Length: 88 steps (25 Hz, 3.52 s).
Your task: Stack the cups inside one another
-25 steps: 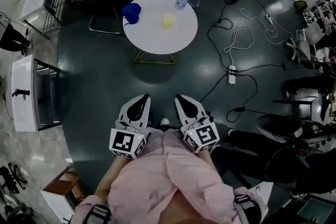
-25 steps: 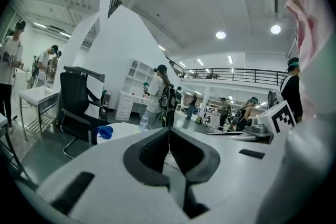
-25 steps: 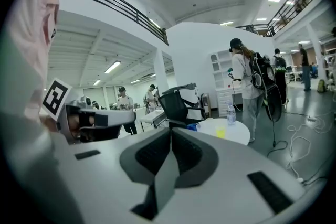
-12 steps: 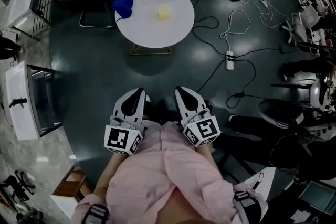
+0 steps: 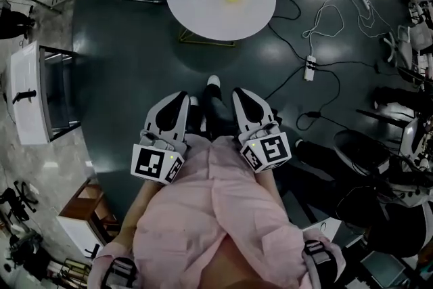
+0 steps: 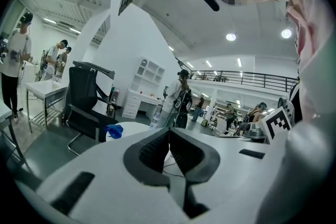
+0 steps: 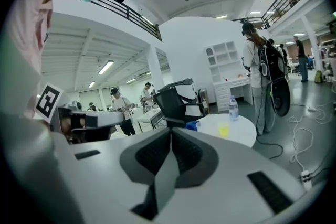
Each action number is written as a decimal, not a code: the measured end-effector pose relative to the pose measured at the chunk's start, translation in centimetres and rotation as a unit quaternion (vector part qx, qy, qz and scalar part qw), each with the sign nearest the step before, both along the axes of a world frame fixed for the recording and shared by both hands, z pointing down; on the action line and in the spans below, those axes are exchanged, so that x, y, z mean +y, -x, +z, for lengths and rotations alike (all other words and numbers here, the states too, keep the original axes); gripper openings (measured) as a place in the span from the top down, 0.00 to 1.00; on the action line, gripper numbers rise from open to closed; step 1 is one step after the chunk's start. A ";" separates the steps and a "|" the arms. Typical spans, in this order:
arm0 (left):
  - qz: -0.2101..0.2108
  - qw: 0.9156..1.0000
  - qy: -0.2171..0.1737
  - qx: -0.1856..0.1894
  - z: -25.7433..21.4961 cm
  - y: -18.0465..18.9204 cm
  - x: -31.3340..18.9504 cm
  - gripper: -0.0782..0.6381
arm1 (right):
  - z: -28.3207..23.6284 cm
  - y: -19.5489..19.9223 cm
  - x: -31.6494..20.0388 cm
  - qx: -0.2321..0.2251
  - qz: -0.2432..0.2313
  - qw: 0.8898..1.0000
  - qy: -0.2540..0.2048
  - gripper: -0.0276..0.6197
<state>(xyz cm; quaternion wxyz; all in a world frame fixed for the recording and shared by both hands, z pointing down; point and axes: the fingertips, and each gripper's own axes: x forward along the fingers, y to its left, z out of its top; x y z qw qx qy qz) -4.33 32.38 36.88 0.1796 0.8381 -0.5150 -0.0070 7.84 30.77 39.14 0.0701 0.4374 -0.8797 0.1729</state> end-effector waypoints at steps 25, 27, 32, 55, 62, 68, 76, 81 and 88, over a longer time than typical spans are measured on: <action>-0.090 0.995 -0.014 0.029 0.7 -5.9 -12.1 0.87 | 1.0 -5.8 -13.7 0.009 -0.081 0.997 -0.017 0.91; -0.095 0.995 -0.021 0.030 0.2 -6.1 -12.5 0.87 | 0.8 -6.5 -14.2 0.007 -0.075 0.997 -0.021 0.91; -0.088 0.995 -0.026 0.028 -0.3 -6.9 -13.6 0.87 | 0.4 -7.6 -15.4 0.003 -0.062 0.998 -0.025 0.91; -0.041 0.998 -0.027 0.032 -1.1 -0.2 -26.7 0.87 | 0.2 -1.6 -26.7 0.029 -0.001 1.000 -0.010 0.91; -0.011 0.999 -0.012 0.048 -1.1 2.7 -30.8 0.87 | 0.4 1.1 -29.8 0.039 0.030 0.999 0.007 0.91; 0.016 0.999 -0.006 0.051 -0.7 4.3 -32.4 0.87 | 1.3 3.4 -31.0 0.041 0.041 0.998 0.025 0.91; 0.050 0.997 0.003 0.056 0.0 4.2 -33.6 0.87 | 1.8 3.0 -31.5 0.046 0.079 0.995 0.038 0.91; 0.048 0.998 -0.003 0.048 -0.3 4.5 -33.9 0.87 | 1.6 3.3 -31.9 0.043 0.077 0.995 0.038 0.91; 0.025 0.999 -0.018 0.045 -0.9 5.7 -34.7 0.87 | 1.1 4.2 -33.0 0.043 0.061 0.997 0.024 0.91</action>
